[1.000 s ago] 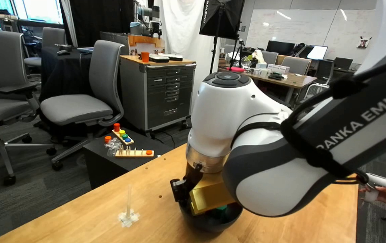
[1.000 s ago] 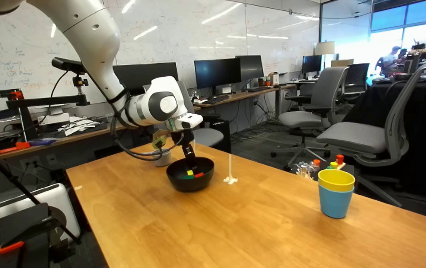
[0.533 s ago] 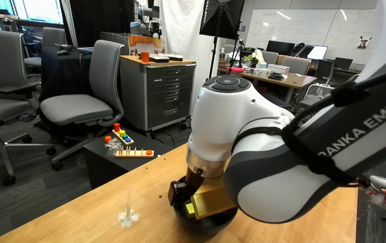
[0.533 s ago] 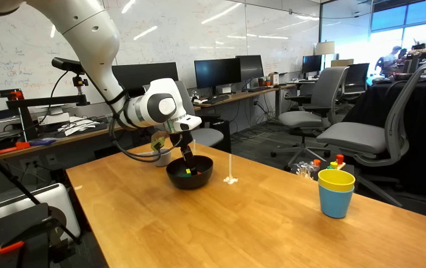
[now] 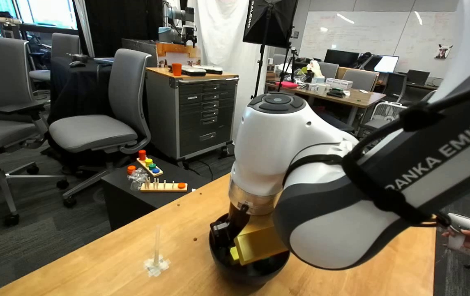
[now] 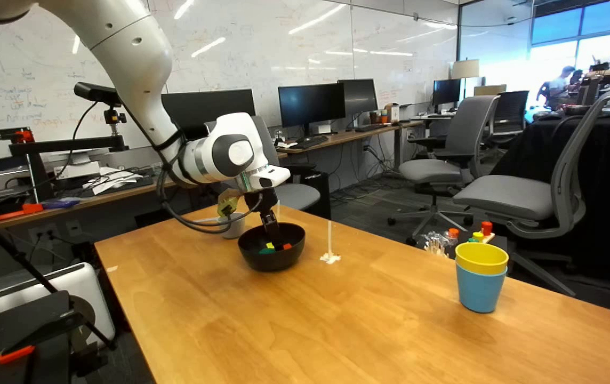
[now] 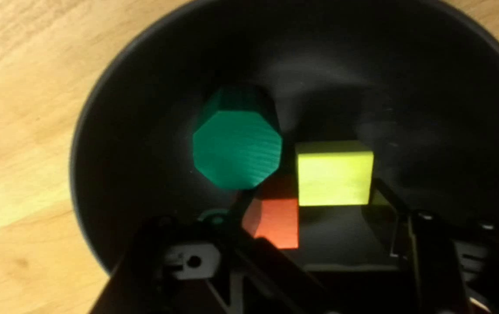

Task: Move the blocks from the bowl to the table

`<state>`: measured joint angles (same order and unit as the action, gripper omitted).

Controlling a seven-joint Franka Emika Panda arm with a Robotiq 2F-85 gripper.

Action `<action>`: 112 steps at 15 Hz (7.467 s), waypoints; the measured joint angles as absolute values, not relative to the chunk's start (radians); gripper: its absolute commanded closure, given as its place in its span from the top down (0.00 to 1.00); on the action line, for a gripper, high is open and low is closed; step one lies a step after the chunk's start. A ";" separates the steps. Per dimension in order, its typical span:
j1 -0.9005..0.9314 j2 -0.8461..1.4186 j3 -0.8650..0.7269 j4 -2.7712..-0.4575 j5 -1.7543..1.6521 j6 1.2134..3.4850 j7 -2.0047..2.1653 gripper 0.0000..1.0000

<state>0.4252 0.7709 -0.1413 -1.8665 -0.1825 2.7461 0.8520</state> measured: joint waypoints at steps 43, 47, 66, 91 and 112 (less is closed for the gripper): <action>0.452 0.708 -0.153 -1.872 -0.167 2.706 0.860 0.15; 0.450 0.652 -0.153 -1.879 -0.167 2.670 0.860 0.15; 0.225 0.243 -0.152 -2.176 -0.278 2.545 0.802 0.15; 0.265 0.502 -0.323 -2.401 -0.693 2.928 1.105 0.15; 0.361 0.431 -0.344 -2.370 -0.695 2.885 1.120 1.00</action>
